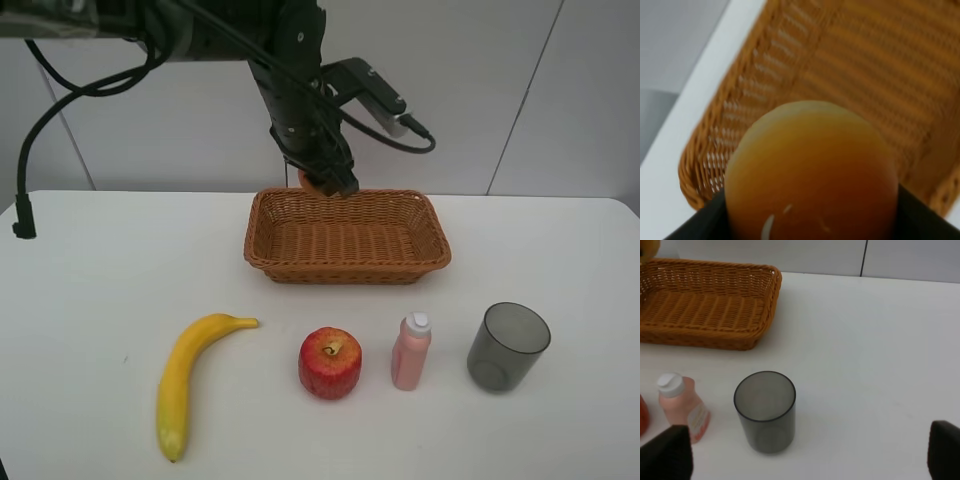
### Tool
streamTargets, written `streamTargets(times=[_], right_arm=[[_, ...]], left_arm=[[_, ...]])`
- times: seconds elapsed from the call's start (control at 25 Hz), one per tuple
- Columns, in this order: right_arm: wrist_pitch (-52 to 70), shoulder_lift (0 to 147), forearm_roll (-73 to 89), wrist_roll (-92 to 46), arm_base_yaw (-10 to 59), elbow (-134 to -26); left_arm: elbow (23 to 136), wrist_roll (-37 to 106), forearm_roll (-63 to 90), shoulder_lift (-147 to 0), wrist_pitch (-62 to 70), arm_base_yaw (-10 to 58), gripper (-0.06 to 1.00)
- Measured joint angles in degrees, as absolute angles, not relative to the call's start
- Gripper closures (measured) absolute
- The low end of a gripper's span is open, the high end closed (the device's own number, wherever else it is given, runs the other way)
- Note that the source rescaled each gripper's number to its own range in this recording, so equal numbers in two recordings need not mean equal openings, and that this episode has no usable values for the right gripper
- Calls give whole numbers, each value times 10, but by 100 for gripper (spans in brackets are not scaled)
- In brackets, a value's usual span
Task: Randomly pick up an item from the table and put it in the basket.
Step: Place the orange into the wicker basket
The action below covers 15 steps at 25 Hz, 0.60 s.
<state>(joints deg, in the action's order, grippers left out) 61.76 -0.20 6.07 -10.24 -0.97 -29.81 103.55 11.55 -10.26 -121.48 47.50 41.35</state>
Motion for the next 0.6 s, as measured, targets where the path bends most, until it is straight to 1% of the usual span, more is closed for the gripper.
streamTargets(times=[0.6], right_arm=[[618, -2, 61, -102, -10, -298]], left_arm=[[1036, 115, -53, -1300, 398, 379, 94]])
